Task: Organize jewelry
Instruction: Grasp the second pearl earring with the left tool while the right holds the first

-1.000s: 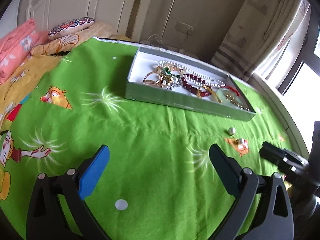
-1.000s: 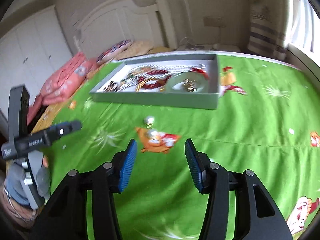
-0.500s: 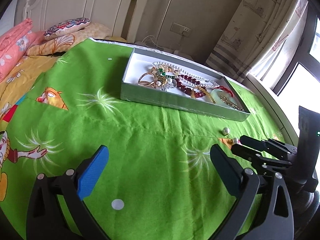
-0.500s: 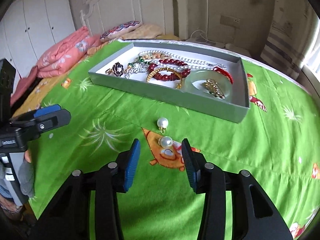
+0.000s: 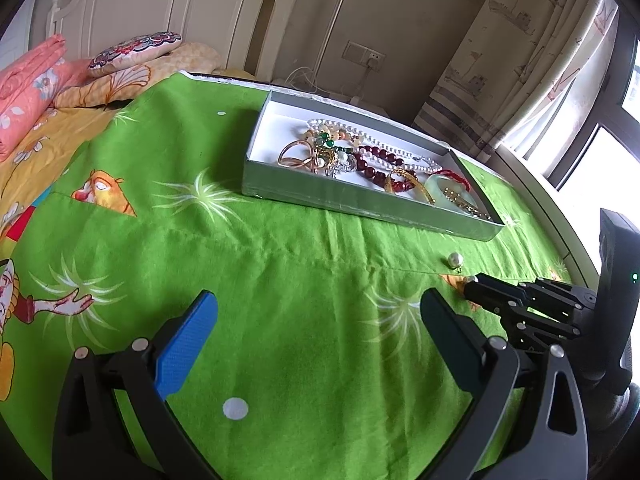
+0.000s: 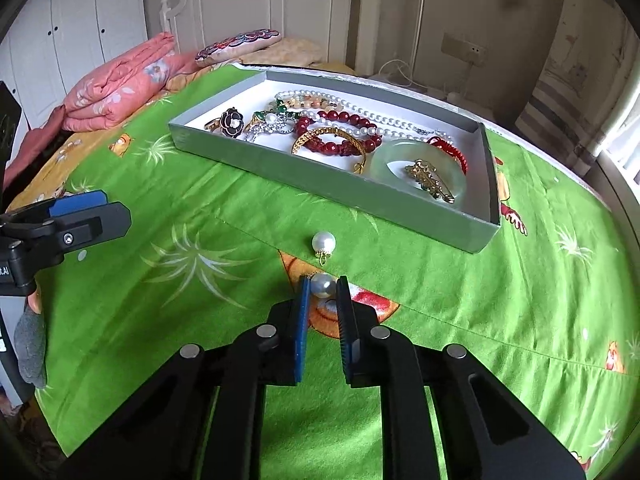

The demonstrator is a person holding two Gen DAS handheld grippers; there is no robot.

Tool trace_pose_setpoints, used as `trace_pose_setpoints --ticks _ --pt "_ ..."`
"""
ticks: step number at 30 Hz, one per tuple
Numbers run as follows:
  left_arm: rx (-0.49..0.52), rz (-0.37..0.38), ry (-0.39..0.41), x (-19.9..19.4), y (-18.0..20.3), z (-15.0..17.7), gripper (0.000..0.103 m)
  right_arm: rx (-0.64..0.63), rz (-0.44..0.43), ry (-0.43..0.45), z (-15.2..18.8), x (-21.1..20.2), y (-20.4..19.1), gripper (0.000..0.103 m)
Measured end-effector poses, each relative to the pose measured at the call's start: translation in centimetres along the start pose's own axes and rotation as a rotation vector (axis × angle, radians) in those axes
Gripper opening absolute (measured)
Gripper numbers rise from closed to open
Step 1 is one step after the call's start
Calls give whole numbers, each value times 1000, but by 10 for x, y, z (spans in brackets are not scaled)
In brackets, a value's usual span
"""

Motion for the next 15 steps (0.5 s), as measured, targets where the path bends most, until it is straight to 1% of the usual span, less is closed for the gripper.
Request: trace_pose_setpoints --ticks 2,4,5,9,11,13,15 --pt "-1 -3 -5 1 -1 0 100 8 3 11 0 -2 2 14" --pt "-2 -6 -13 2 -1 1 100 47 -24 54 -1 -11 8 14" --pt "-1 -7 -17 3 0 2 100 88 -38 72 2 -18 18 14" --pt "18 -19 -50 8 4 3 100 146 -58 108 9 -35 34 14" --pt "58 -38 -49 8 11 2 100 171 -65 123 16 -44 43 14" --pt "133 -51 -52 9 25 3 100 194 -62 140 21 -52 52 14" --pt "184 -51 -58 13 42 5 100 226 -70 161 25 -59 61 14"
Point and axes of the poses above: each gripper's, at about its wrist camera, not at the fingertips, and x roughly the way its jaws point, y to its right, z to its underside, the point moved 6 cm from there along x, roughly the way its jaws point, and after that the axes turned 3 degrees about y, right-handed, at the moved point
